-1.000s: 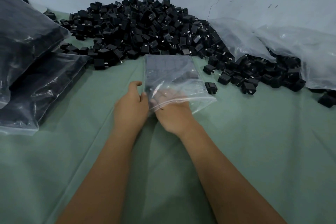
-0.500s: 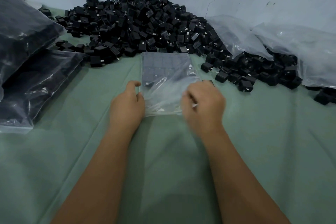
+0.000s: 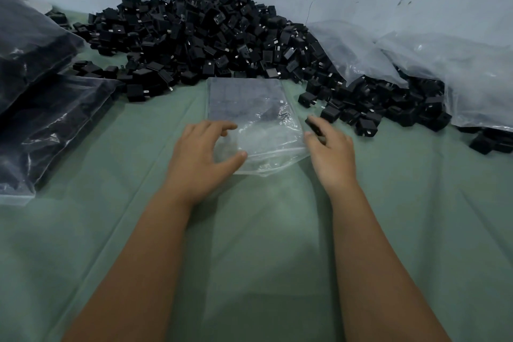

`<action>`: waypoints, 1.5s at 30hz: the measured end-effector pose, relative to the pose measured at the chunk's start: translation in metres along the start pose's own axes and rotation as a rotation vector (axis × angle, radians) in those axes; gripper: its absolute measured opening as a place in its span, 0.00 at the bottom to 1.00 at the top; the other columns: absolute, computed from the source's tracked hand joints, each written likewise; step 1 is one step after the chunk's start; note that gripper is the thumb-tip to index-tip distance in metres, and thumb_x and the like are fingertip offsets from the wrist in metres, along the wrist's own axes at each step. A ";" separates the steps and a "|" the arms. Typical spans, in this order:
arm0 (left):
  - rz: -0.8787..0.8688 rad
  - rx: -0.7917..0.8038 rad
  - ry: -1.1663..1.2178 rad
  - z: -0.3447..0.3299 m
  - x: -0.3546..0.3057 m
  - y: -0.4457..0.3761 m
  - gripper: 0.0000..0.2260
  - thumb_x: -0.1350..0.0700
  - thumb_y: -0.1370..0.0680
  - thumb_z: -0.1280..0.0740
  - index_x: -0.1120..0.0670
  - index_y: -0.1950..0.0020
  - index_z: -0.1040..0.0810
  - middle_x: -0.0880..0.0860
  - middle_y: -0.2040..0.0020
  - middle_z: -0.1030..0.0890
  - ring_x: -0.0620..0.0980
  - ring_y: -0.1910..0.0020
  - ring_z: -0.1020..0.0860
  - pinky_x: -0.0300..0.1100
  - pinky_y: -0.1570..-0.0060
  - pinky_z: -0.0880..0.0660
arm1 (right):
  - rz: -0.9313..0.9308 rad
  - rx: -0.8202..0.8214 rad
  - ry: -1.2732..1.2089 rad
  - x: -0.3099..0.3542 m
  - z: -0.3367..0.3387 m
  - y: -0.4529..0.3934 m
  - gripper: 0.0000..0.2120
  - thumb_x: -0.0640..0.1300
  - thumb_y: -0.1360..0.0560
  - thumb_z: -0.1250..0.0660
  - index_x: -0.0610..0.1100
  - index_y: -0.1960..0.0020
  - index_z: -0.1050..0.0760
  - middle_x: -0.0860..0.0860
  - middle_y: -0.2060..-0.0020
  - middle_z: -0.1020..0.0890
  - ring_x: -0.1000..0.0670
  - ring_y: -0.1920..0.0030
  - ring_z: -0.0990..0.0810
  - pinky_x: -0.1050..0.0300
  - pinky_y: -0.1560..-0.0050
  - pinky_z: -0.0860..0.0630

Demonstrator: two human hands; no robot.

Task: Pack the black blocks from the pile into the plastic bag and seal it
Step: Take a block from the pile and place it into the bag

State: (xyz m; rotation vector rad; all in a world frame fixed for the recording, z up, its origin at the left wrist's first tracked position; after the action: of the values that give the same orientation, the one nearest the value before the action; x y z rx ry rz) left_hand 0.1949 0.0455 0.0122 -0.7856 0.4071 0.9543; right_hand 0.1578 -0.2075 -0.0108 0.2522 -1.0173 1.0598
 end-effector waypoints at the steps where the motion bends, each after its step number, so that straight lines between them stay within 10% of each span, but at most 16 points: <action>1: -0.003 0.031 -0.017 -0.003 -0.001 0.000 0.29 0.34 0.33 0.38 0.44 0.35 0.25 0.45 0.45 0.25 0.48 0.41 0.31 0.46 0.38 0.34 | 0.006 -0.074 -0.047 0.002 0.008 0.002 0.18 0.46 0.24 0.37 0.60 0.37 0.27 0.56 0.51 0.24 0.48 0.41 0.28 0.52 0.38 0.30; 5: -0.017 0.150 -0.057 -0.014 -0.002 0.001 0.31 0.30 0.36 0.36 0.39 0.35 0.26 0.45 0.44 0.27 0.48 0.40 0.32 0.50 0.35 0.34 | 0.091 -0.302 -0.117 0.026 0.028 0.019 0.21 0.38 0.27 0.36 0.60 0.42 0.33 0.54 0.59 0.23 0.50 0.56 0.22 0.54 0.58 0.26; 10: 0.050 0.081 0.054 -0.012 0.011 -0.003 0.13 0.44 0.22 0.33 0.44 0.39 0.20 0.48 0.46 0.21 0.49 0.43 0.26 0.46 0.41 0.30 | 0.304 -0.166 -0.091 0.079 -0.008 0.059 0.16 0.54 0.31 0.32 0.58 0.47 0.34 0.54 0.70 0.25 0.54 0.68 0.25 0.57 0.67 0.28; 18: 0.094 -0.039 0.197 -0.003 0.018 0.000 0.14 0.48 0.17 0.40 0.48 0.39 0.18 0.46 0.43 0.18 0.44 0.42 0.23 0.41 0.45 0.29 | 0.338 0.051 0.507 0.087 -0.060 0.064 0.22 0.59 0.26 0.34 0.48 0.37 0.25 0.50 0.46 0.21 0.47 0.44 0.28 0.54 0.50 0.29; 30: 0.094 -0.091 0.235 0.003 0.017 0.003 0.14 0.44 0.19 0.40 0.45 0.39 0.19 0.37 0.48 0.19 0.36 0.47 0.24 0.35 0.49 0.29 | 0.372 0.092 0.239 0.090 -0.039 0.072 0.10 0.38 0.30 0.35 0.48 0.56 0.17 0.53 0.61 0.16 0.48 0.55 0.24 0.57 0.50 0.36; 37: 0.051 -0.118 -0.035 0.005 0.014 -0.001 0.04 0.56 0.24 0.29 0.51 0.51 0.16 0.46 0.60 0.26 0.48 0.55 0.27 0.42 0.56 0.33 | 0.444 0.105 0.240 0.098 -0.039 0.074 0.09 0.38 0.31 0.39 0.44 0.63 0.20 0.52 0.70 0.19 0.47 0.64 0.24 0.49 0.49 0.30; 45: -0.005 -0.198 0.016 0.018 -0.001 0.005 0.04 0.59 0.25 0.28 0.55 0.51 0.16 0.48 0.60 0.23 0.51 0.59 0.25 0.50 0.56 0.26 | 0.438 0.206 0.273 0.094 -0.051 0.072 0.20 0.41 0.31 0.45 0.43 0.50 0.16 0.49 0.54 0.15 0.45 0.51 0.21 0.56 0.44 0.34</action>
State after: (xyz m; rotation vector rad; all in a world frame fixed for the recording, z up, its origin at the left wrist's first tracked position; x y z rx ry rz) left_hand 0.1901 0.0601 0.0226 -0.9736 0.3272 0.9941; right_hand 0.1377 -0.0829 0.0153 0.0454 -0.7299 1.5549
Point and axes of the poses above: each hand's wrist, its own y-axis away from the middle knuckle, its own z-axis out of the back of the hand, x = y × z, the point moved 10 cm from there along -y, towards the middle knuckle
